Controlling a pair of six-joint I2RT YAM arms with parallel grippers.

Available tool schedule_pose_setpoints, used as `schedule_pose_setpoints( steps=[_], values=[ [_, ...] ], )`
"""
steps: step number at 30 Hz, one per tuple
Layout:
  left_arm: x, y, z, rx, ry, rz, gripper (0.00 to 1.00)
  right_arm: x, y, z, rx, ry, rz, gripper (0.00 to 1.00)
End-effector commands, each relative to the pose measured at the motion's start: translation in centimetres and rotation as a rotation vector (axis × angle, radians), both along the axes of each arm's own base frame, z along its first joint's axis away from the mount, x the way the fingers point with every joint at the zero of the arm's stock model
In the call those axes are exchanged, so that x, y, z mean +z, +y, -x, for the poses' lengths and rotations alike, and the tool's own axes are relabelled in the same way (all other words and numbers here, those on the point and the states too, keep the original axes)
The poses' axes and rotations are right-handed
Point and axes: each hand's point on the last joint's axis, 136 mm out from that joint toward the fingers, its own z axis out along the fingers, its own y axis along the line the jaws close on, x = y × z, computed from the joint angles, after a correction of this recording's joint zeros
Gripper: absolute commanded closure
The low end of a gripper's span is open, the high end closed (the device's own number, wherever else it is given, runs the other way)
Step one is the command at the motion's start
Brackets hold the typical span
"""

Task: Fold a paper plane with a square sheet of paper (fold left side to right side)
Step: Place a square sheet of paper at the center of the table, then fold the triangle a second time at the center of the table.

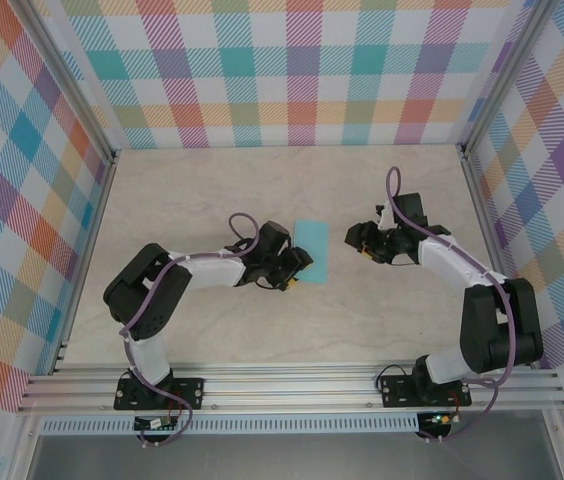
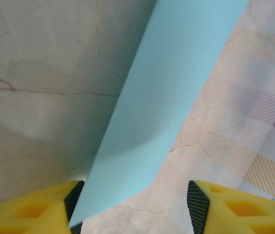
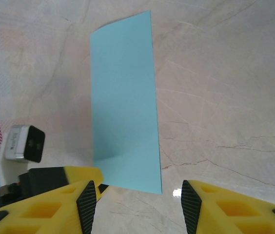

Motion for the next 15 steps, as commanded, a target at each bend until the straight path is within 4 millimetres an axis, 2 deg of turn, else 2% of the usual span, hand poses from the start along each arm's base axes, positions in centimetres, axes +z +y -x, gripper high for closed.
schedule_pose_setpoints(
  steps=[1, 3, 6, 9, 12, 15],
  values=[
    [2.1, -0.1, 1.2, -0.006, 0.006, 0.025, 0.35, -0.8, 0.1, -0.3, 0.031, 0.025, 0.014, 0.48],
    [2.7, 0.3, 1.7, -0.002, 0.005, 0.024, 0.31, -1.3, 0.2, -0.5, 0.045, 0.042, 0.019, 0.48],
    [4.3, 2.1, 1.9, -0.006, -0.051, -0.061, 0.23, -2.0, 0.5, -0.7, 0.062, 0.073, 0.024, 0.48],
    [5.7, 4.0, 1.1, -0.025, -0.127, -0.173, 0.22, -2.5, 1.2, -0.9, 0.074, 0.105, 0.005, 0.49],
    [6.2, 4.1, -0.1, -0.052, -0.177, -0.171, 0.25, -2.9, 2.2, -1.3, 0.091, 0.113, 0.008, 0.48],
    [5.5, 2.9, -1.3, -0.100, -0.187, -0.102, 0.37, -3.3, 3.0, -1.9, 0.093, 0.121, 0.011, 0.48]
  ],
)
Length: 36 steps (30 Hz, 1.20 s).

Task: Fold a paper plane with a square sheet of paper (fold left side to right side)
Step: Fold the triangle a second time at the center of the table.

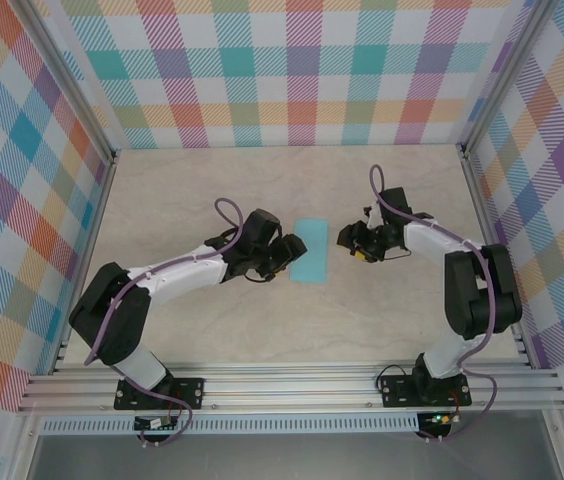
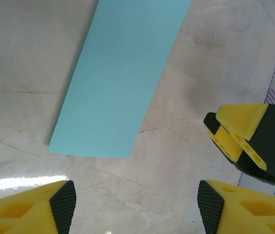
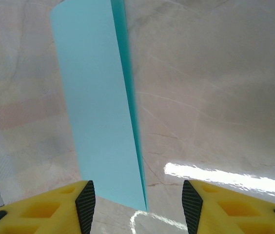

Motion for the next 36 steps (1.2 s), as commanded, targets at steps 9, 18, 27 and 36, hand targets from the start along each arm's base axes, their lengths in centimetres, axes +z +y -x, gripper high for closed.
schedule_pose_setpoints(
  steps=[9, 18, 27, 36],
  values=[
    [-5.2, -1.2, -3.1, -0.095, 0.028, -0.006, 0.50, -0.8, 2.6, -3.6, 0.029, -0.009, -0.011, 0.39],
    [-6.8, -0.8, -2.4, -0.083, 0.066, -0.013, 0.51, -1.5, 3.6, -8.3, 0.045, -0.045, 0.010, 0.36],
    [-6.7, -0.1, -2.2, -0.075, 0.059, -0.040, 0.49, -2.0, 5.3, -10.0, 0.084, -0.042, -0.042, 0.37],
    [-6.6, 0.4, -2.2, -0.073, 0.051, -0.064, 0.47, -2.9, 6.0, -9.7, 0.102, -0.015, -0.048, 0.37]
  ],
)
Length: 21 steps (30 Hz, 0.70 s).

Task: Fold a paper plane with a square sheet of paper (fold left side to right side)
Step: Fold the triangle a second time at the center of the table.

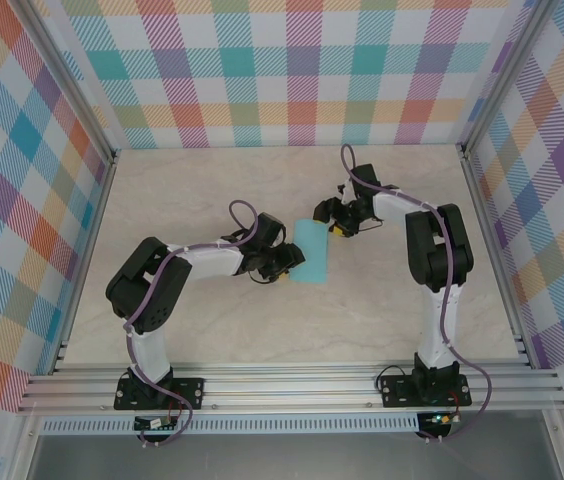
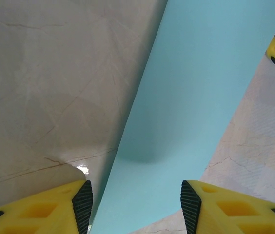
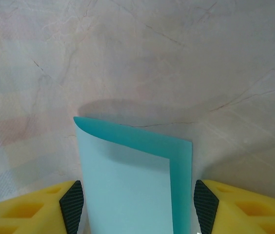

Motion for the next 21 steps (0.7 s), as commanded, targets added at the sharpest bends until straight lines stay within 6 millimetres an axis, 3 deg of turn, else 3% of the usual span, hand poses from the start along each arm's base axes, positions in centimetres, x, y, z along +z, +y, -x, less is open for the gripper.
schedule_pose_setpoints(
  steps=[1, 5, 11, 15, 21],
  values=[
    [1.0, 0.8, -0.1, 0.003, -0.026, -0.011, 0.47, 0.1, 1.1, 0.0, 0.042, 0.000, -0.031, 0.37],
    [1.6, 1.3, -0.4, -0.004, -0.062, -0.034, 0.45, 0.4, 1.5, 0.3, 0.053, -0.001, -0.049, 0.41],
    [5.5, 1.7, -0.6, -0.157, -0.296, -0.089, 0.37, 2.7, 1.9, 0.9, 0.064, -0.034, -0.095, 0.44],
    [8.3, 1.7, 0.6, -0.320, -0.476, -0.169, 0.33, 4.9, 2.4, 1.5, 0.067, -0.042, -0.157, 0.45],
    [8.9, -0.2, 3.4, -0.550, -0.628, -0.262, 0.27, 6.6, 2.9, 3.0, 0.064, 0.007, -0.229, 0.46]
  ],
)
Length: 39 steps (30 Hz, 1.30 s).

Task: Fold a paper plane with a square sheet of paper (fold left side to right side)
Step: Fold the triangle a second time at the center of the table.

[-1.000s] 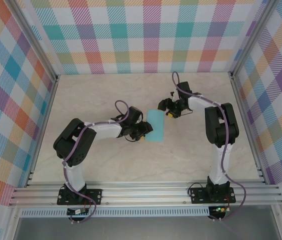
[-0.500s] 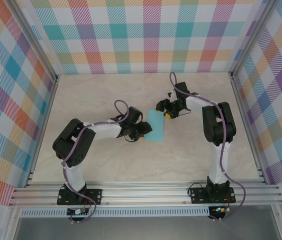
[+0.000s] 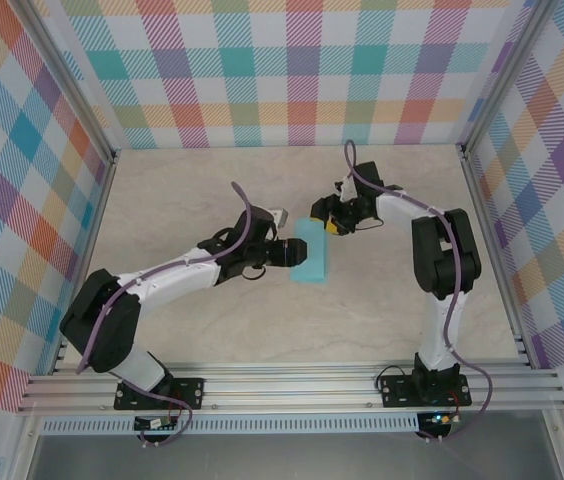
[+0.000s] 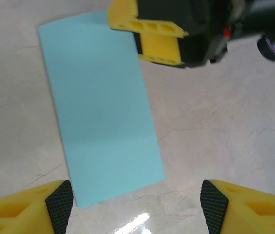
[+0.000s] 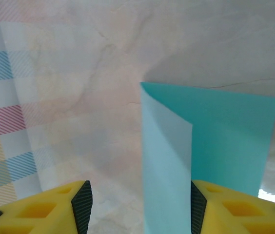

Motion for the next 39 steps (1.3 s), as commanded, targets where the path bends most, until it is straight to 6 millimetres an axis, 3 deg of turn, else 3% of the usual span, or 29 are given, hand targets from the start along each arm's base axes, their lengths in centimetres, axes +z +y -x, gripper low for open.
schedule_pose_setpoints(
  steps=[1, 10, 20, 28, 32, 39],
  values=[
    [-1.7, -0.3, 1.8, -0.149, -0.094, -0.165, 0.26, 2.4, 1.0, 1.3, 0.024, 0.015, -0.079, 0.46],
    [-3.3, -3.9, 3.0, -0.246, -0.171, -0.348, 0.19, 2.0, 1.6, 2.3, 0.038, 0.046, -0.071, 0.46],
    [-5.5, -5.6, 1.8, -0.199, -0.237, -0.549, 0.16, 1.8, 1.9, 2.5, 0.036, 0.056, -0.067, 0.45],
    [-7.6, -5.4, 1.0, -0.182, -0.258, -0.730, 0.15, 1.4, 1.9, 2.6, 0.030, 0.068, -0.060, 0.45],
    [-7.4, -5.3, 1.0, -0.177, -0.261, -0.739, 0.22, 1.1, 1.9, 2.6, 0.029, 0.073, -0.053, 0.45],
    [-6.8, -5.2, 1.4, -0.184, -0.265, -0.709, 0.46, 0.8, 1.5, 2.6, 0.029, 0.071, -0.026, 0.45]
  ],
)
